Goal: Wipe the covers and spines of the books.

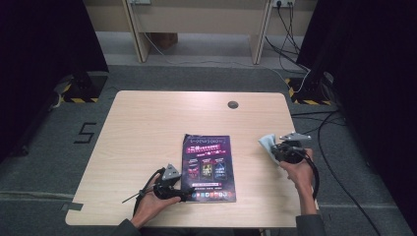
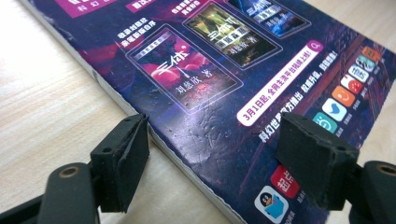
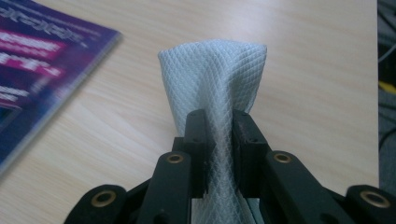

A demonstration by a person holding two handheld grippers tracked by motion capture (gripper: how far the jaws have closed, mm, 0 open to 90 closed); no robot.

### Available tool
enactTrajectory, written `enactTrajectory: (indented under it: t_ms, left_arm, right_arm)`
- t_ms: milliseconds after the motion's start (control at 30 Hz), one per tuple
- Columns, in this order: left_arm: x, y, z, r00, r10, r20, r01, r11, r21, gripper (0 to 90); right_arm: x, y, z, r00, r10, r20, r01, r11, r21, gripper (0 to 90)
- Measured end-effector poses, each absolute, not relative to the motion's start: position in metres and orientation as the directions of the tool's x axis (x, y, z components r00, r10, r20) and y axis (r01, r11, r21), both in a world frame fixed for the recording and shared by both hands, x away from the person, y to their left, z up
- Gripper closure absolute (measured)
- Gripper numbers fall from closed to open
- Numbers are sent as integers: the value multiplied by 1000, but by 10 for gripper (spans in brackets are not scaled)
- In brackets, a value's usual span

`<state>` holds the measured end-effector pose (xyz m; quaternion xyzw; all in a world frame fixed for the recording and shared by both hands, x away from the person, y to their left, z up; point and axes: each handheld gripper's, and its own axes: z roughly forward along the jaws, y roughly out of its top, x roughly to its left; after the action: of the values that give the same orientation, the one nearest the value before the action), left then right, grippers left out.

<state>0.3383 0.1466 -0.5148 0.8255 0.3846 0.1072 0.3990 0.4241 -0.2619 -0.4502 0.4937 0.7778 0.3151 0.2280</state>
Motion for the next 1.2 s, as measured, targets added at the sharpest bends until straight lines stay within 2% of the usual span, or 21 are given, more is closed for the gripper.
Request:
enactTrajectory:
  t_ms: [133,333,467,633,700,900,1033,1200]
  left_arm:
    - [334,144,-514,690,715,-116,541,-402,739,249]
    - [323,137,-513,703,705,-98,525,-421,740,253]
    - [317,132,-513,717,690,-100,518,-431,739,253]
    - [312,130,-514,716,691,-102,515,-424,745,252]
    - [312,131,-515,714,691,-112,518,-413,749,252]
    - [312,131,-516,711,694,-117,522,-408,749,249]
    - [311,131,-516,708,696,-116,521,-404,752,249]
    - [312,132,-517,708,695,-124,521,-396,756,247]
  right_arm:
    - [421,-227,-433,-487,870,-76,555,376,742,784]
    - [424,-167,-424,-609,786,-105,475,468,745,784]
    - [428,-127,-436,-677,725,-130,447,545,710,783]
    - [432,-89,-469,-738,656,-159,448,652,612,769]
    - [432,-83,-484,-750,641,-164,458,682,571,731]
    - [431,-89,-477,-730,672,-125,484,637,599,643]
    - [430,-91,-470,-749,652,-120,457,639,619,733]
    - [434,-85,-483,-758,628,-176,446,697,562,756]
